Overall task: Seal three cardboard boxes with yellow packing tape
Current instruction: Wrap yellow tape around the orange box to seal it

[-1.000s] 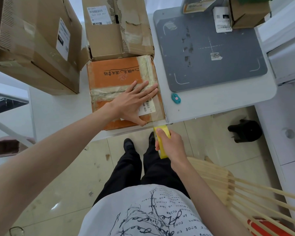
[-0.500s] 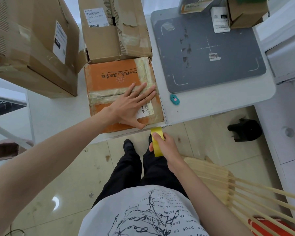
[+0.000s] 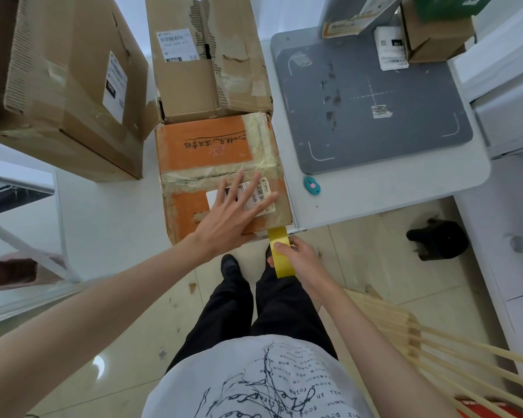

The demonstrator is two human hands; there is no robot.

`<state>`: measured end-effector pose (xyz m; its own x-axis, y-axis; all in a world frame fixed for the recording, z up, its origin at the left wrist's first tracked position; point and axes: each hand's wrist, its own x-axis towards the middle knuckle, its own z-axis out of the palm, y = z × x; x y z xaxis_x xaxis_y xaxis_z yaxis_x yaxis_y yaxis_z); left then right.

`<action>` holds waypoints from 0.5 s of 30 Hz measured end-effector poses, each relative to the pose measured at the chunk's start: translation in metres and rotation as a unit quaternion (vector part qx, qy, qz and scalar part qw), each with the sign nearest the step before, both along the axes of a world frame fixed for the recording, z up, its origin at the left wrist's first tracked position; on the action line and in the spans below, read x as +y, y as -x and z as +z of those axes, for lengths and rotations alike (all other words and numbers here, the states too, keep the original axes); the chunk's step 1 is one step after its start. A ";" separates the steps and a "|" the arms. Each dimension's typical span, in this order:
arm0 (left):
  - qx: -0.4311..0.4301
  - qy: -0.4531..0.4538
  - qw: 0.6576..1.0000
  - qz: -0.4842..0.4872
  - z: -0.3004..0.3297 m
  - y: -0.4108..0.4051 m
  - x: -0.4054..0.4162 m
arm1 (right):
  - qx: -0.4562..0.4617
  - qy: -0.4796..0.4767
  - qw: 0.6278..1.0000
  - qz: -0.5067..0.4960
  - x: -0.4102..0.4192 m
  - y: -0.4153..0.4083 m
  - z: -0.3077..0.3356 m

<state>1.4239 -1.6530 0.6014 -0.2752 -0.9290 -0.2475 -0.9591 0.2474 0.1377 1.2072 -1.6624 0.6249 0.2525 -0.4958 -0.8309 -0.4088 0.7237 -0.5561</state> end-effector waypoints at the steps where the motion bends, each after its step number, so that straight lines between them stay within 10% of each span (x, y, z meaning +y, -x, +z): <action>1: -0.009 -0.002 1.000 0.006 0.000 0.003 -0.001 | 0.012 0.012 1.000 0.013 -0.002 0.001 0.001; 7: -0.037 -0.018 0.999 0.025 0.007 0.015 -0.007 | 0.161 0.166 0.966 0.115 -0.008 0.003 0.016; 15: 0.034 -0.045 0.992 0.109 0.059 0.033 -0.019 | 0.171 0.293 0.941 -0.010 -0.029 0.011 0.060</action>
<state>1.3913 -1.6719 0.6606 -0.0891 -0.9435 -0.3191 -0.9762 0.0192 0.2158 1.1963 -1.6912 0.6852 0.0058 -0.8957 -0.4447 -0.6257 0.3436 -0.7003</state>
